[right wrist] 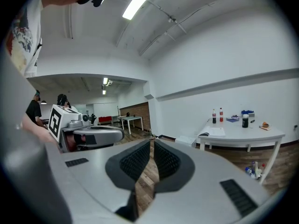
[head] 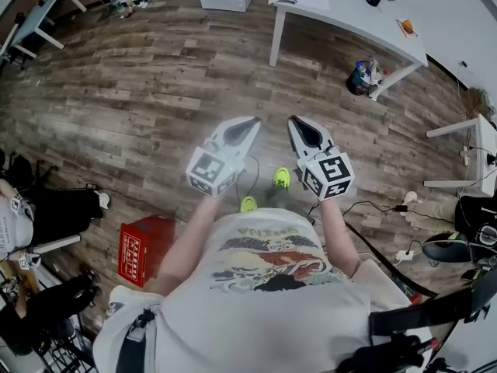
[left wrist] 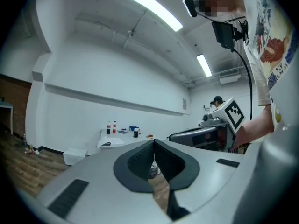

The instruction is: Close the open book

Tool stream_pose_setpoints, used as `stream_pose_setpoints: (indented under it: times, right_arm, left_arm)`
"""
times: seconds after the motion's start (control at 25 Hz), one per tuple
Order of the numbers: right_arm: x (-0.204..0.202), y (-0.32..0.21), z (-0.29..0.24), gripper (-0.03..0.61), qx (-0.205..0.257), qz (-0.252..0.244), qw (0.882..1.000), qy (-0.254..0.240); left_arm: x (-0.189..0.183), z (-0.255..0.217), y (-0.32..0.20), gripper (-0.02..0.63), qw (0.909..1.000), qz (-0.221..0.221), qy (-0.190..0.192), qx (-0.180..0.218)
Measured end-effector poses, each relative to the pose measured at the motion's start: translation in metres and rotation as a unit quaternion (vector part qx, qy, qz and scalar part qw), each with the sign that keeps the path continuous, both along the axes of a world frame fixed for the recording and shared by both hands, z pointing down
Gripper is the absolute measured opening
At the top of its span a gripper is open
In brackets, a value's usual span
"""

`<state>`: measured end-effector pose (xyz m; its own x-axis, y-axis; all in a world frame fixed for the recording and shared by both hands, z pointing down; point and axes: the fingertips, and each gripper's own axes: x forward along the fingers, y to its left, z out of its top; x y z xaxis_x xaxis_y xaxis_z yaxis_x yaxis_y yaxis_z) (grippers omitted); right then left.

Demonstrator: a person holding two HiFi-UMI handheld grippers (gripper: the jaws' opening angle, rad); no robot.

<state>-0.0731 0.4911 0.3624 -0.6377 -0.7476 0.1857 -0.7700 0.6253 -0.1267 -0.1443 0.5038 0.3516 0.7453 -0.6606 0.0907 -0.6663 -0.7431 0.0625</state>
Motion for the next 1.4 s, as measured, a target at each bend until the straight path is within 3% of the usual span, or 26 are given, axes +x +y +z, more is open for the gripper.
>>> stream_pose_setpoints:
  times: [0.12, 0.52, 0.96, 1.4]
  right_arm:
    - [0.009, -0.023, 0.004, 0.023, -0.004, -0.008, 1.000, -0.003]
    - [0.065, -0.113, 0.005, 0.023, -0.015, -0.035, 0.999, -0.025]
    - [0.124, -0.187, 0.016, 0.024, -0.010, -0.071, 0.997, -0.021]
    - [0.155, -0.225, 0.022, 0.025, -0.020, -0.067, 0.997, -0.032]
  left_arm:
    - [0.011, 0.002, -0.021, 0.011, 0.9998, -0.001, -0.016, 0.009]
    - [0.054, 0.009, -0.111, 0.011, 0.9993, -0.032, -0.015, -0.014]
    - [0.120, 0.015, -0.191, 0.011, 0.9980, -0.059, -0.021, -0.002]
    - [0.147, 0.017, -0.229, 0.012, 0.9978, -0.059, -0.029, -0.006]
